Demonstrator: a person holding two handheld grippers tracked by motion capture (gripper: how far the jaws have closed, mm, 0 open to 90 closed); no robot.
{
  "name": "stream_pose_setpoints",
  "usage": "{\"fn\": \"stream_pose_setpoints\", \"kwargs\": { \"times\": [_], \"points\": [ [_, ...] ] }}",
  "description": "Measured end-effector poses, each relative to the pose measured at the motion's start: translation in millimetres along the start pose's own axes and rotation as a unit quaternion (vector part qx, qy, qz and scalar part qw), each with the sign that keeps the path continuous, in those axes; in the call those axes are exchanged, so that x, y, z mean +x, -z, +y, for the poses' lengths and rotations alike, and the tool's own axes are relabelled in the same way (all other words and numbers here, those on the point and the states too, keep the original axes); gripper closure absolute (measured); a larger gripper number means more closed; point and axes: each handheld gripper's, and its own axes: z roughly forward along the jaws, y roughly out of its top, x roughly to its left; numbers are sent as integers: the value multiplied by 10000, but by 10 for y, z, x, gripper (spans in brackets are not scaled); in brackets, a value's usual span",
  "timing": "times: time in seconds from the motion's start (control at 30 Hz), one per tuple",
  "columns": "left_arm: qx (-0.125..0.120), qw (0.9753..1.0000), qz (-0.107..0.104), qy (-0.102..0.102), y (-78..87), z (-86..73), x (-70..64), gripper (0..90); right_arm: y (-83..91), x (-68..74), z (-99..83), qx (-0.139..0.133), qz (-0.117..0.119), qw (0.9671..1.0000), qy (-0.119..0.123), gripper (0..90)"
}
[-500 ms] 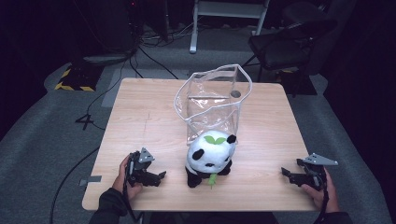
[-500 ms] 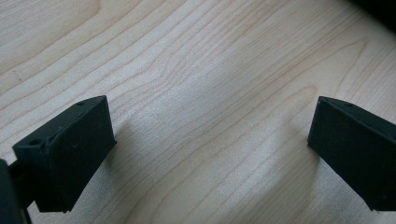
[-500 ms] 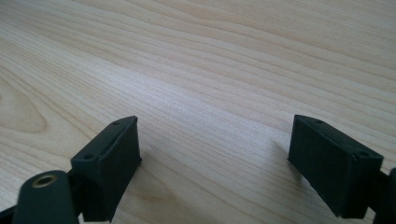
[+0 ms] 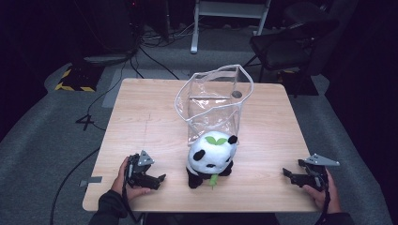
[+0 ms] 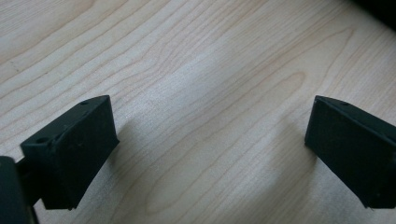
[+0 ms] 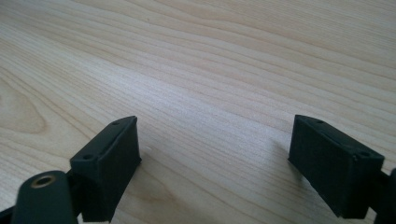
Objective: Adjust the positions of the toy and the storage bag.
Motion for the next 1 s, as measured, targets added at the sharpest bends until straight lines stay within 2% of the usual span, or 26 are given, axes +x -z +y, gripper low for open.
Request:
{"fn": "stream_pose_setpoints", "kwargs": {
  "times": [0.13, 0.2, 0.23, 0.27, 0.3, 0.4, 0.5, 0.63, 0.83, 1.0],
  "points": [
    [10, 10000, -22, -11, 21, 5, -27, 69, 0, -2, 1, 4, 9, 10000, -9, 164],
    [-3, 9999, -69, -99, 31, 15, -42, 117, 0, -1, 1, 2, 10, 10000, -12, 164],
    [11, 9998, -72, -162, 36, 29, -56, 169, 0, -2, 1, 3, 10, 10000, -8, 164],
    [3, 9999, -54, -149, 30, 39, -78, 169, 0, -2, 1, 3, 10, 10000, -8, 164],
    [6, 9997, -13, -237, 35, 56, -110, 158, 0, -2, 1, 3, 10, 10000, -8, 164],
    [-25, 9992, -149, -370, 34, 98, -193, 165, 0, -1, 0, 1, 8, 10000, -5, 165],
    [15, 9986, -169, -501, 23, 168, -314, 166, 0, -1, 1, 2, 10, 10000, -8, 165],
    [-82, 9980, -297, -554, 26, 203, -385, 167, 0, -2, 1, 3, 10, 10000, -7, 165],
    [-31, 9964, -328, -776, 2, 262, -503, 168, 0, -1, 0, 0, 11, 10000, -1, 168],
    [-113, 9956, -463, -810, 1, 326, -588, 166, 0, -1, 0, -4, 13, 10000, 7, 169]
  ]
}}
